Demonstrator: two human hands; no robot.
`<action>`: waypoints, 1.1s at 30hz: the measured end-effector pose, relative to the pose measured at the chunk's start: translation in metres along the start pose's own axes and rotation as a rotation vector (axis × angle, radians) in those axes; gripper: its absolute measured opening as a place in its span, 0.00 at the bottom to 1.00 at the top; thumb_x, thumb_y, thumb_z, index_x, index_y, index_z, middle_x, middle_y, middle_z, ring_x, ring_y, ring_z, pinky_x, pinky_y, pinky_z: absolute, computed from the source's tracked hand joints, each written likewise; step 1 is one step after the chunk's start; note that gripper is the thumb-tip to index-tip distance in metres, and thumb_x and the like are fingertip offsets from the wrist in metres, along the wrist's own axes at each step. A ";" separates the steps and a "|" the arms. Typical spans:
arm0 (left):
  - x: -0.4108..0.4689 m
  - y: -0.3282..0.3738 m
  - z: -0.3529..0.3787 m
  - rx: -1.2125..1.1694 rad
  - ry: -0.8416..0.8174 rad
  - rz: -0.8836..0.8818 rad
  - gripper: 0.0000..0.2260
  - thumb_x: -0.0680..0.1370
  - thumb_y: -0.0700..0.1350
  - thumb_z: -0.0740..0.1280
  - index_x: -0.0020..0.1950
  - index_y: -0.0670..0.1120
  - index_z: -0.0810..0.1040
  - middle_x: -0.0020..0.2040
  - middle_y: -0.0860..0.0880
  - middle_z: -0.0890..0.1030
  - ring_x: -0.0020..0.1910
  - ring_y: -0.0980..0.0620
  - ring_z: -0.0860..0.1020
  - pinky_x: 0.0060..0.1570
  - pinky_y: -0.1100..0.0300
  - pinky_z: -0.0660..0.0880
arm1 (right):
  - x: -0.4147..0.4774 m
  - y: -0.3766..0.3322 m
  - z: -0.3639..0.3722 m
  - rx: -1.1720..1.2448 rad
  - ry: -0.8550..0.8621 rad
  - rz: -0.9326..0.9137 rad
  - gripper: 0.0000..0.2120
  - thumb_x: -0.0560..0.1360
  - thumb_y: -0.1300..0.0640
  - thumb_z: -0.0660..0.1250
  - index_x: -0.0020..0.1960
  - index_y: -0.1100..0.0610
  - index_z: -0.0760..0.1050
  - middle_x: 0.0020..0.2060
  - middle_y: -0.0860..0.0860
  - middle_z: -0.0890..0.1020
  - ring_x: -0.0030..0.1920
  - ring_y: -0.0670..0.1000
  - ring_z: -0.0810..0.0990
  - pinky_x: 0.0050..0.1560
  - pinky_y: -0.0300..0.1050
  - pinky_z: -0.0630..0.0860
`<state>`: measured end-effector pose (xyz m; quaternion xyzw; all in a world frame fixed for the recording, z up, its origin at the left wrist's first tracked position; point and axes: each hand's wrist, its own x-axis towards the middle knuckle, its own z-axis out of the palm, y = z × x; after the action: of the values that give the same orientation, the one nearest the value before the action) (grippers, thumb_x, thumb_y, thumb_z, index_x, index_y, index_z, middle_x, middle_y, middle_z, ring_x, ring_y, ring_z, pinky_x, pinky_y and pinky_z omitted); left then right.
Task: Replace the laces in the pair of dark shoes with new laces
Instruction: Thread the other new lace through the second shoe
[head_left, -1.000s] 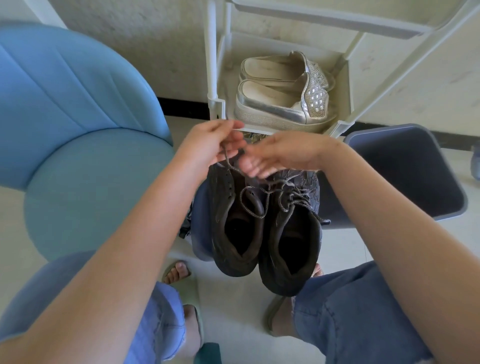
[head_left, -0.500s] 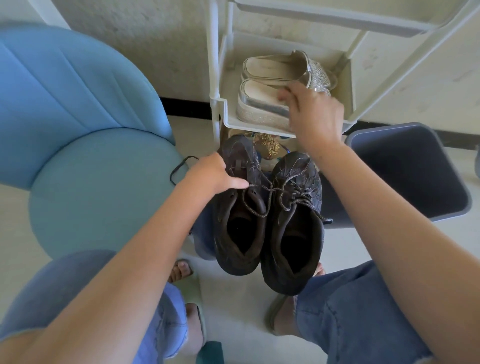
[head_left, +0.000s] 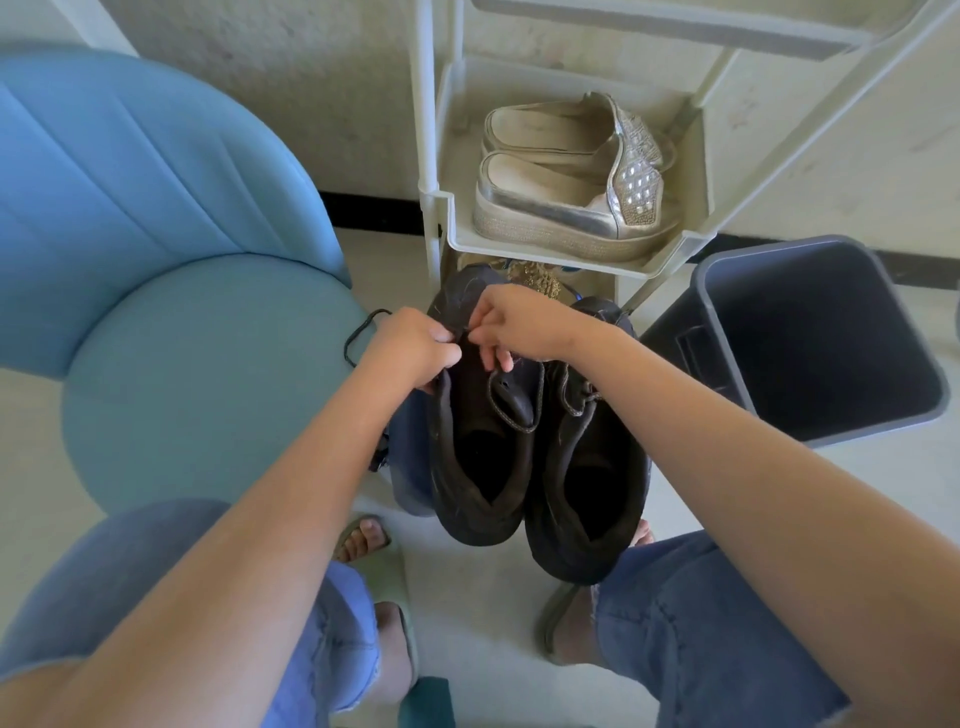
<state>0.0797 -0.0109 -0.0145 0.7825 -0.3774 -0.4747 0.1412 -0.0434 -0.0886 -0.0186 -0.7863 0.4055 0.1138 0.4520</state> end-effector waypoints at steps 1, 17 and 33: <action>0.001 -0.002 -0.001 -0.079 -0.001 -0.031 0.13 0.75 0.34 0.63 0.55 0.45 0.80 0.45 0.42 0.78 0.48 0.39 0.81 0.49 0.50 0.80 | 0.000 0.002 -0.001 0.030 0.025 -0.005 0.02 0.79 0.63 0.61 0.48 0.60 0.71 0.33 0.52 0.82 0.29 0.48 0.76 0.34 0.34 0.72; 0.007 -0.009 -0.003 -0.253 -0.067 -0.070 0.17 0.77 0.31 0.61 0.64 0.42 0.76 0.54 0.42 0.78 0.46 0.48 0.79 0.28 0.64 0.75 | 0.008 0.000 0.028 0.010 0.364 0.184 0.03 0.70 0.57 0.74 0.42 0.50 0.82 0.42 0.47 0.83 0.46 0.50 0.81 0.48 0.44 0.76; 0.007 -0.005 -0.017 -0.297 0.494 0.173 0.05 0.80 0.41 0.60 0.45 0.47 0.70 0.44 0.45 0.79 0.48 0.42 0.80 0.50 0.45 0.78 | -0.004 0.001 0.001 0.212 0.264 -0.031 0.14 0.75 0.69 0.59 0.50 0.57 0.81 0.45 0.50 0.81 0.21 0.37 0.69 0.23 0.27 0.64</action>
<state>0.0982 -0.0147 -0.0134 0.8102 -0.3233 -0.3060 0.3814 -0.0464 -0.0856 -0.0178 -0.7484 0.4590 -0.0409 0.4770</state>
